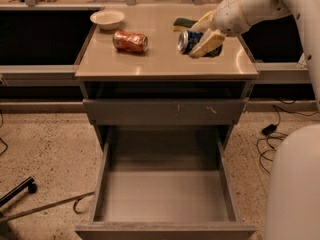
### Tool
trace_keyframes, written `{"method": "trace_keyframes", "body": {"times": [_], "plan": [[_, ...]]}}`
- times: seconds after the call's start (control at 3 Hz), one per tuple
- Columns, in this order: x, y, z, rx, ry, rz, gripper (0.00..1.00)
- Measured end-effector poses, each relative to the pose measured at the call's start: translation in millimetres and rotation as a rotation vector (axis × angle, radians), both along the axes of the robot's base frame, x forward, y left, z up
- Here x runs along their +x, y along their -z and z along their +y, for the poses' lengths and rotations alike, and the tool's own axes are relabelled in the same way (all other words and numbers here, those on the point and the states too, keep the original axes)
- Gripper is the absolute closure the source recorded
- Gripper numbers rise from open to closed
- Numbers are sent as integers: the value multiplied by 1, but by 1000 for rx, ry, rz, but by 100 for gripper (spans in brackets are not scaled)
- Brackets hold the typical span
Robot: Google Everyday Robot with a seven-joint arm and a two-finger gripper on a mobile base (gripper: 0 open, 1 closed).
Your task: Place pepsi can into middle drawer
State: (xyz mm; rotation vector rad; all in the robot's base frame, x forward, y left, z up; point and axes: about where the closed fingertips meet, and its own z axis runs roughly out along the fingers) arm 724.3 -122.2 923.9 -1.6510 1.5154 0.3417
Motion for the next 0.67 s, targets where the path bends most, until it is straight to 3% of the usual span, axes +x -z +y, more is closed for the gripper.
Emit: {"method": "trace_keyframes", "body": {"times": [0.33, 0.67], "plan": [[-17, 12, -4, 4, -2, 24, 100], [-57, -10, -22, 54, 41, -48, 100]]}}
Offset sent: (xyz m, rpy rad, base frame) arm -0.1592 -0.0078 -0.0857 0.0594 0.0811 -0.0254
